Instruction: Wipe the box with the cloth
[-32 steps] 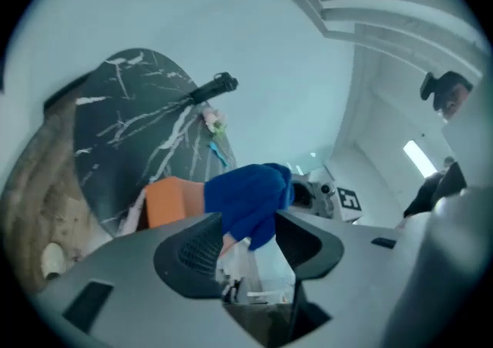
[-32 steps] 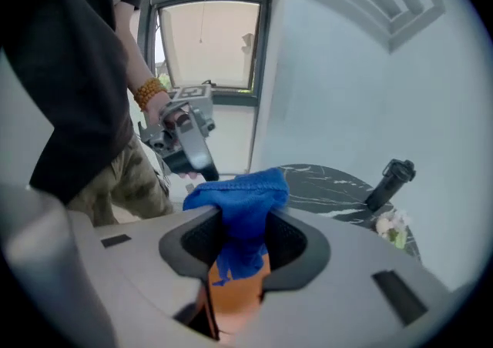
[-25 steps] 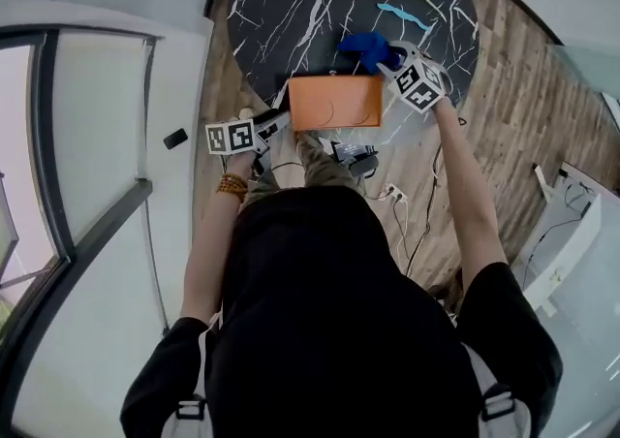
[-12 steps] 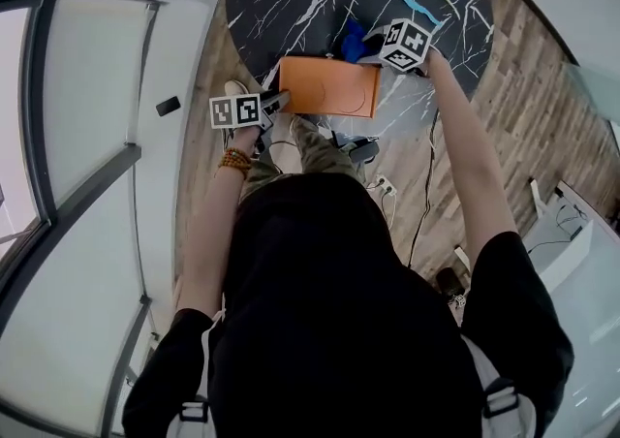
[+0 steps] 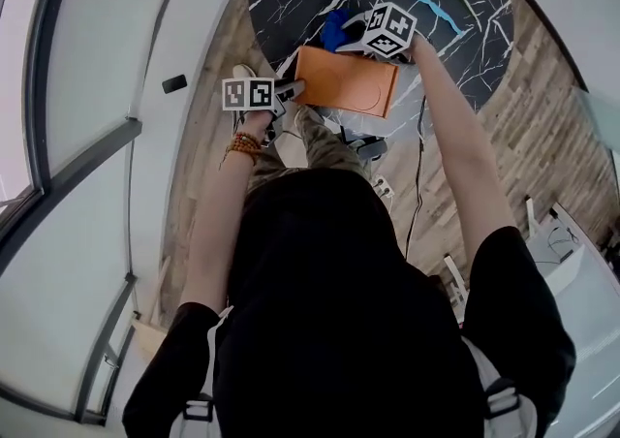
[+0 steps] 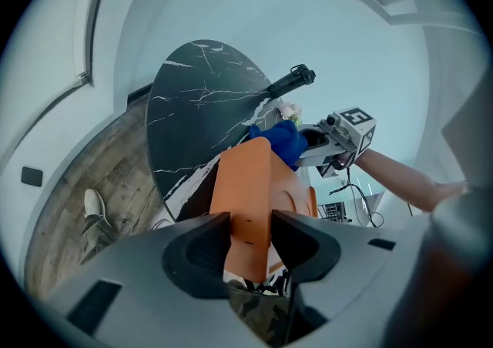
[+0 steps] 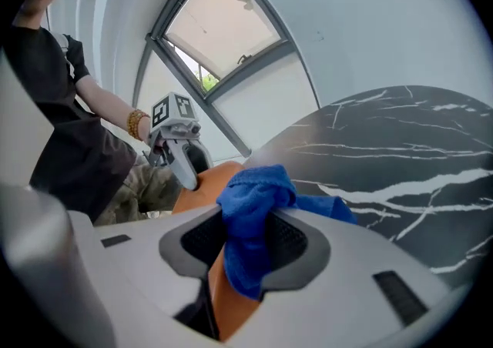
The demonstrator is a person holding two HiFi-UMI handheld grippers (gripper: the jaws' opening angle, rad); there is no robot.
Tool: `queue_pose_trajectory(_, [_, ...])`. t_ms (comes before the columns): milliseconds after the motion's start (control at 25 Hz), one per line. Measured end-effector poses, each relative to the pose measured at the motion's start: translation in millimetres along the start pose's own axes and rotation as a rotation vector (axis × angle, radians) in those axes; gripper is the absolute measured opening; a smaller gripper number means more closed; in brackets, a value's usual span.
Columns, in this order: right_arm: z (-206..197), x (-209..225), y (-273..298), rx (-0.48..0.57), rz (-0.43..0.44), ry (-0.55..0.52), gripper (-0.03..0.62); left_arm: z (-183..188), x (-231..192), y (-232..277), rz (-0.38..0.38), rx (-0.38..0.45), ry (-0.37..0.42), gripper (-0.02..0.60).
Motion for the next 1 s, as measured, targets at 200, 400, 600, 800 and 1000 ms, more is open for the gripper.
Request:
queue_pose_trajectory(200, [46.3, 0.8, 29.3, 0.068, 0.035, 0.014, 0.124, -0.2, -0.9, 1.8, 0.000, 0.012, -0.002, 0.161])
queue_pose_trajectory(400, [103.3, -20.0, 43.1, 0.206, 0.064, -0.033, 0.126, 0.7, -2.1, -0.3, -0.008, 0.005, -0.002, 0.164])
queue_pose_trajectory(600, [148.8, -51.3, -16.9, 0.565, -0.082, 0.006, 0.126, 3.8, -0.5, 3.2, -0.019, -0.064, 0.070, 0.170])
queue_pose_trajectory(800, [144.8, -103.5, -65.6, 0.830, -0.472, 0.074, 0.126, 13.5, -0.6, -5.4, -0.001, -0.106, 0.348, 0.165])
queue_pose_trajectory(1000, [124.6, -153.7, -74.3, 0.922, -1.024, 0.196, 0.126, 45.3, 31.8, -47.2, -0.086, 0.013, 0.612, 0.127])
Point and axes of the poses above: the fingertips, and each gripper's own axes: y forward along the fingers, x to its right, z out of its top, the point moved 2 cm from there along -y, backward along the fingers, and after that the axes turned 1 degree about -y, right-handed, at the moved point
